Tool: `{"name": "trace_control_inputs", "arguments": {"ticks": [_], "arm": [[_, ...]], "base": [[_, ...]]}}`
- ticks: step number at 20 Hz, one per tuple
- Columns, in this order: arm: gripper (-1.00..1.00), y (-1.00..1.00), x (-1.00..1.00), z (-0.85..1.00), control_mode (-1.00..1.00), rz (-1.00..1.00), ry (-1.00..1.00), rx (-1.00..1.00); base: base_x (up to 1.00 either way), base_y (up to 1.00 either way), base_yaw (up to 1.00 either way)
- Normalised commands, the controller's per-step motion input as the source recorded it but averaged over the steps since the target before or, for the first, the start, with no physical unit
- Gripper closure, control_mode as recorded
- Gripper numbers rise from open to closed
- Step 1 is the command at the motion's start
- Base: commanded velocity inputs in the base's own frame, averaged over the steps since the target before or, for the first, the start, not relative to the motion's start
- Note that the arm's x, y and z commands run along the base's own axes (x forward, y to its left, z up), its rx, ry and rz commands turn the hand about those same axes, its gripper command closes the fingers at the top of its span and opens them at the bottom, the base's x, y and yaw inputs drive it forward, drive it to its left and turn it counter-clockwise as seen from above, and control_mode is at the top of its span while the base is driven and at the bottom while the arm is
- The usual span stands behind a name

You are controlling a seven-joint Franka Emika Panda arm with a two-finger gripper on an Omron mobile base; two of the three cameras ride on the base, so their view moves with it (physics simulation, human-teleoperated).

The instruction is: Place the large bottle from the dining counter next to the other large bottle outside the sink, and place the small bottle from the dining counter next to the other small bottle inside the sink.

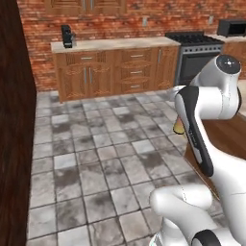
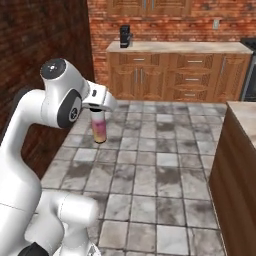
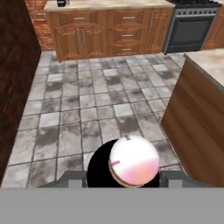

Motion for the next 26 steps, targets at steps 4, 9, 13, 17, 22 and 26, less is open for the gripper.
{"name": "trace_control_inputs", "arguments": {"ticks": [4, 9, 13, 17, 22, 26], "arm": [[1.00, 0.00, 0.00, 0.00, 1.00, 0.00, 0.00, 0.00], [1.00, 0.00, 0.00, 0.00, 1.00, 0.00, 0.00, 0.00], [1.00, 0.00, 0.00, 0.00, 1.00, 0.00, 0.00, 0.00], [1.00, 0.00, 0.00, 0.00, 1.00, 0.00, 0.00, 0.00], [1.00, 0.00, 0.00, 0.00, 1.00, 0.00, 0.00, 0.00], [1.00, 0.00, 0.00, 0.00, 1.00, 0.00, 0.00, 0.00]], "base": [[1.00, 0.53, -0.07], [1.00, 0.60, -0.07], [1.00, 0.56, -0.06], [0.86, 0.39, -0.10], [0.18, 0.16, -0.22], [0.00, 0.00, -0.25]]}}
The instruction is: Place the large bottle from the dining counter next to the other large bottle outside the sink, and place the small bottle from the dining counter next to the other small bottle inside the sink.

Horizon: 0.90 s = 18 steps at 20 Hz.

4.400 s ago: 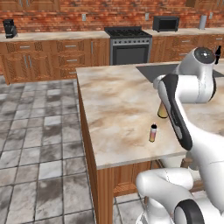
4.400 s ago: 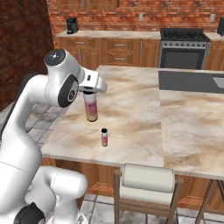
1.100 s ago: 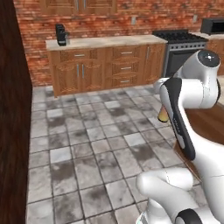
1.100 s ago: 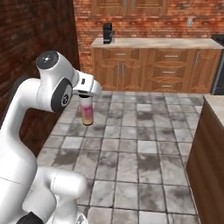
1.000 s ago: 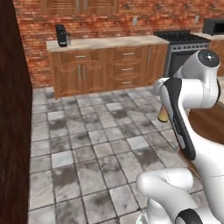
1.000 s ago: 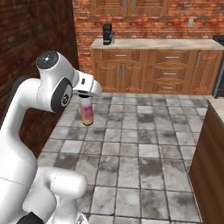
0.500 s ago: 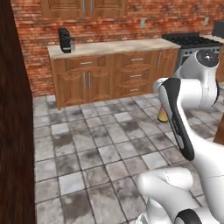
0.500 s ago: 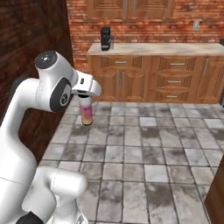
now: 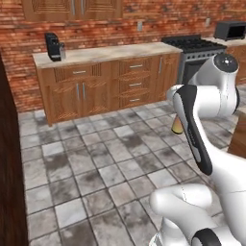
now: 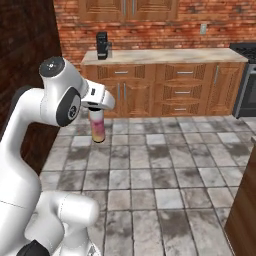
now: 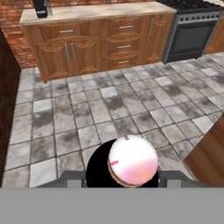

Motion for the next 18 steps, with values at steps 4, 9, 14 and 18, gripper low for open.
{"name": "trace_control_inputs", "arguments": {"ticks": [4, 9, 14, 18], "arm": [[1.00, 0.00, 0.00, 0.00, 1.00, 0.00, 0.00, 0.00], [1.00, 0.00, 0.00, 0.00, 1.00, 0.00, 0.00, 0.00], [1.00, 0.00, 0.00, 0.00, 1.00, 0.00, 0.00, 0.00], [1.00, 0.00, 0.00, 0.00, 1.00, 0.00, 0.00, 0.00]], "base": [[0.00, 0.00, -0.24], [0.00, 0.00, -0.24], [0.00, 0.00, -0.24], [0.00, 0.01, -0.23]]}}
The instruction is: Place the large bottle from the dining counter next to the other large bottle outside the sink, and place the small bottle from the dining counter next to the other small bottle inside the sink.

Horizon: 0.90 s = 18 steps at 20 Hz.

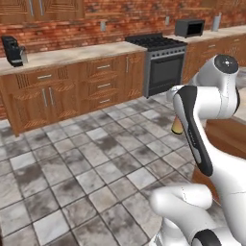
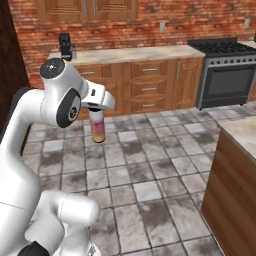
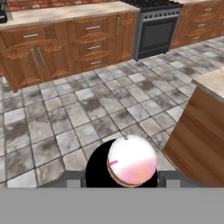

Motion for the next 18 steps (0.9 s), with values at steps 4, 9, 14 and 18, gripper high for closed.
{"name": "trace_control_inputs", "arguments": {"ticks": [4, 9, 14, 18], "arm": [[1.00, 0.00, 0.00, 0.00, 1.00, 0.00, 0.00, 0.00], [1.00, 0.00, 0.00, 0.00, 1.00, 0.00, 0.00, 0.00], [1.00, 0.00, 0.00, 0.00, 1.00, 0.00, 0.00, 0.00], [1.00, 0.00, 0.00, 0.00, 1.00, 0.00, 0.00, 0.00]], "base": [[0.10, 0.13, -0.22], [0.17, 0.08, -0.22], [0.10, 0.01, -0.21], [0.09, 0.03, -0.20]]}}
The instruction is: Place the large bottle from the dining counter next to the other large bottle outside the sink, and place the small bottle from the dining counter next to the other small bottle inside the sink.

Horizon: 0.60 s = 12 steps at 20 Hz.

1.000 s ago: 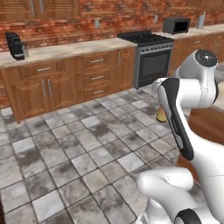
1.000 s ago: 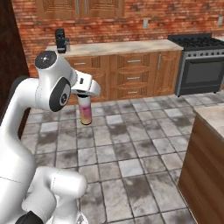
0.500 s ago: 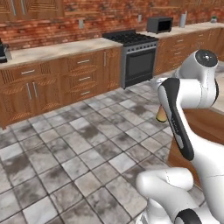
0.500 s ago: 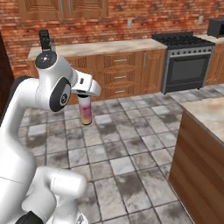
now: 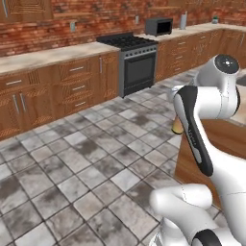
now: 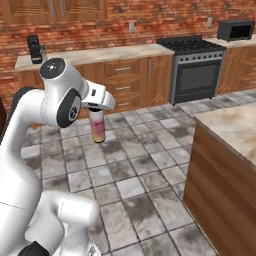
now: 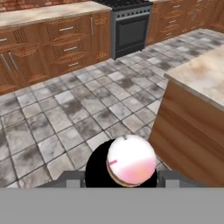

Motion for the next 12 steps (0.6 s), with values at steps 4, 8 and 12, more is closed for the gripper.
{"name": "trace_control_inputs", "arguments": {"ticks": [4, 8, 12], "arm": [[1.00, 0.00, 0.00, 0.00, 1.00, 0.00, 0.00, 0.00], [1.00, 0.00, 0.00, 0.00, 1.00, 0.00, 0.00, 0.00], [1.00, 0.00, 0.00, 0.00, 1.00, 0.00, 0.00, 0.00]], "base": [[0.01, -0.01, -0.23], [0.00, 0.00, -0.24], [0.00, 0.00, -0.24]]}}
